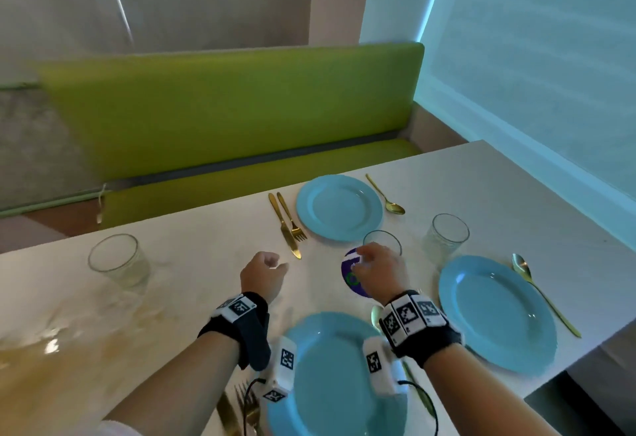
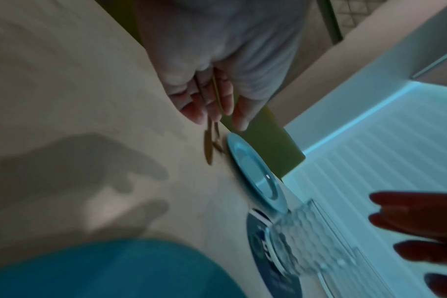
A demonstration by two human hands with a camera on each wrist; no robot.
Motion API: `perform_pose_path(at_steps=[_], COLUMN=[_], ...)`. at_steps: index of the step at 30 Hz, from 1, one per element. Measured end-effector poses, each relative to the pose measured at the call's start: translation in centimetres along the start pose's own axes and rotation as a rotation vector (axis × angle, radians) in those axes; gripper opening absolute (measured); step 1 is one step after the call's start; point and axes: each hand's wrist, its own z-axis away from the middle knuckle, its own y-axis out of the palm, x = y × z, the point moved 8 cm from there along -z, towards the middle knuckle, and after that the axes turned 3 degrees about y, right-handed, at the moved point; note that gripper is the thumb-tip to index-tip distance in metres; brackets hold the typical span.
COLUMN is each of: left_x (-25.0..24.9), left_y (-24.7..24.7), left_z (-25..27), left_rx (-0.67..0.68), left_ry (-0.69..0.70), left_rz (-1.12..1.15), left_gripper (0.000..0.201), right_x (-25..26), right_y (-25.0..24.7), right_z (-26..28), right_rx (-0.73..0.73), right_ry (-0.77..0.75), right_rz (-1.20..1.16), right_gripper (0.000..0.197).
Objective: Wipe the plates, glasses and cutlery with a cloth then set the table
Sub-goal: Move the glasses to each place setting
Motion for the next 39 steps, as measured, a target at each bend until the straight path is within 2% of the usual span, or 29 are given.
perform_pose_path(at_steps=[2,4,6,9,11,15,21,25,29,31,34,36,39], left_x=[2.0,4.2,7.4,12.3,14.3,16.2,16.5,16.4,13.9,11.5,7.4,5.2,3.3], left_y=[-3.2,-6.6,-10.3,-15.8,-19.2,-22.6,-22.7,-22.3,-20.5,-18.5,-14.9,-12.9,-10.8], left_z=[0.1,-0.1,-0.2,-0.8,-1.4,-4.2,-7.6,-7.8,-7.2,-6.3,-3.5,-1.5,0.5], left_rx=[-0.042,-0.088,-0.124,-0.228,-0.322,-0.378,-0.33,-0.304,-0.144,0.02,0.324,0.479,0.587], left_ry=[-0.043,-0.128,-0.269,-0.458,-0.483,-0.392,-0.188,-0.161,-0.041,0.037,0.104,0.108,0.085], left_rz=[0.012,0.03,0.067,0.124,0.151,0.222,0.152,0.165,0.17,0.202,0.271,0.35,0.489], left_gripper=[0.027,0.035,0.056,0.101,0.111,0.109,0.089,0.071,0.073,0.077,0.073,0.072,0.08], right_x=[4.2,7.4,9.7,11.8,12.5,12.6,11.3,11.3,12.7,13.5,14.9,15.4,14.6], right_y=[2.9,5.9,8.8,12.4,14.2,16.3,17.5,18.3,19.2,19.3,18.7,17.9,16.4], right_z=[1.1,2.3,3.3,4.4,4.9,5.5,5.7,5.8,6.3,6.2,6.1,6.1,6.1], right_rx=[0.159,0.296,0.368,0.424,0.443,0.445,0.407,0.385,0.404,0.382,0.356,0.365,0.367], right_ry=[-0.091,-0.13,-0.125,-0.098,-0.065,-0.001,0.083,0.102,0.089,0.071,0.0,-0.042,-0.051], right_rz=[0.034,0.039,0.047,0.081,0.057,0.032,0.036,0.042,0.015,-0.01,-0.039,-0.108,-0.249], right_gripper=[0.033,0.034,0.034,0.035,0.034,0.034,0.033,0.036,0.058,0.076,0.095,0.094,0.088])
